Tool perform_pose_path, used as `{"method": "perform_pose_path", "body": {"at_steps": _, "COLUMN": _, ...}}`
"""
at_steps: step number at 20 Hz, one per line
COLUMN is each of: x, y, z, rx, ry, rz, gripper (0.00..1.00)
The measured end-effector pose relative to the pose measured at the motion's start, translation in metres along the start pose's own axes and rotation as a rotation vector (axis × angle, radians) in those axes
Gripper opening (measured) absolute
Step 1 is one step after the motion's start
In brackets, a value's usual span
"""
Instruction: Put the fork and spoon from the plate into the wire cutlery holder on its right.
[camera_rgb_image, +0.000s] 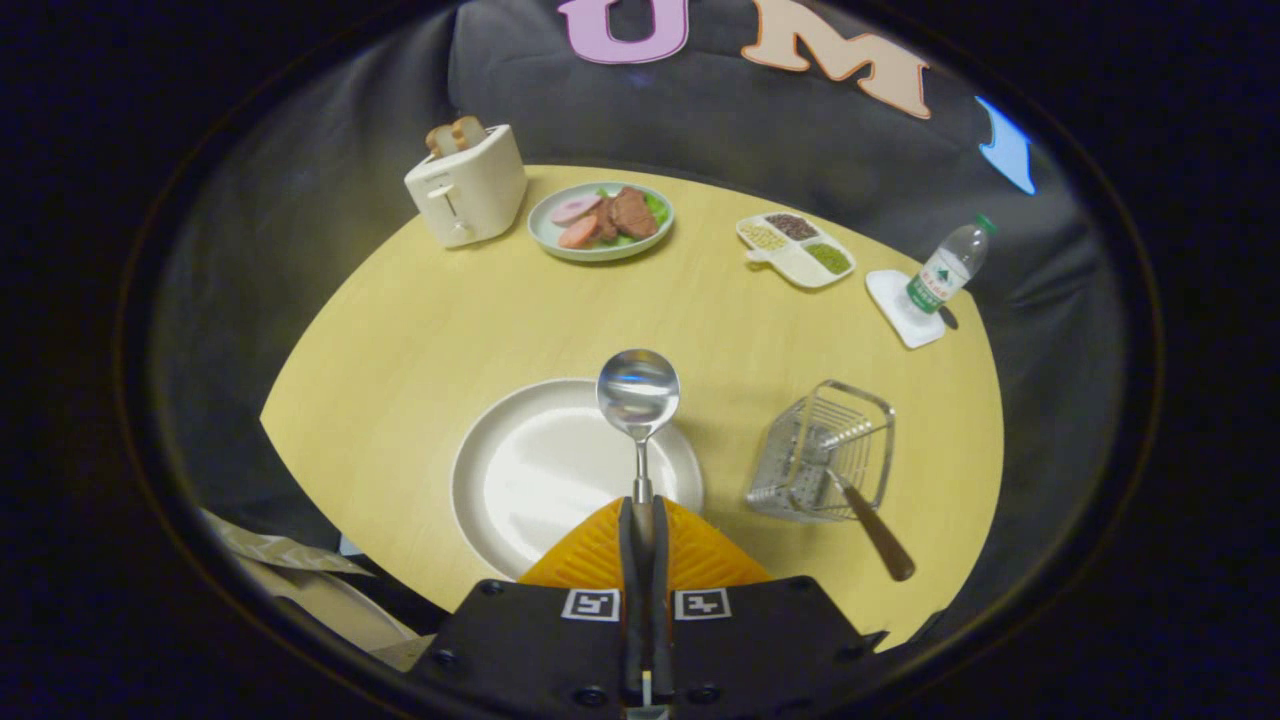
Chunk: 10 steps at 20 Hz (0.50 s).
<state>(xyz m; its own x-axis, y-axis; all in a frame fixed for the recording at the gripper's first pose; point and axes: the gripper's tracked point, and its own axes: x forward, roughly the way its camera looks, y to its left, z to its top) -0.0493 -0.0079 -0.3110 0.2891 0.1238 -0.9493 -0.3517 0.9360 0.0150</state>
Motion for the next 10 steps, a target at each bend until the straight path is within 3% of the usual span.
{"method": "perform_pose_path", "body": {"at_steps": 10, "x": -0.012, "y": -0.080, "z": -0.012, "rx": 0.103, "ry": 0.071, "rz": -0.080, "gripper": 0.06}}
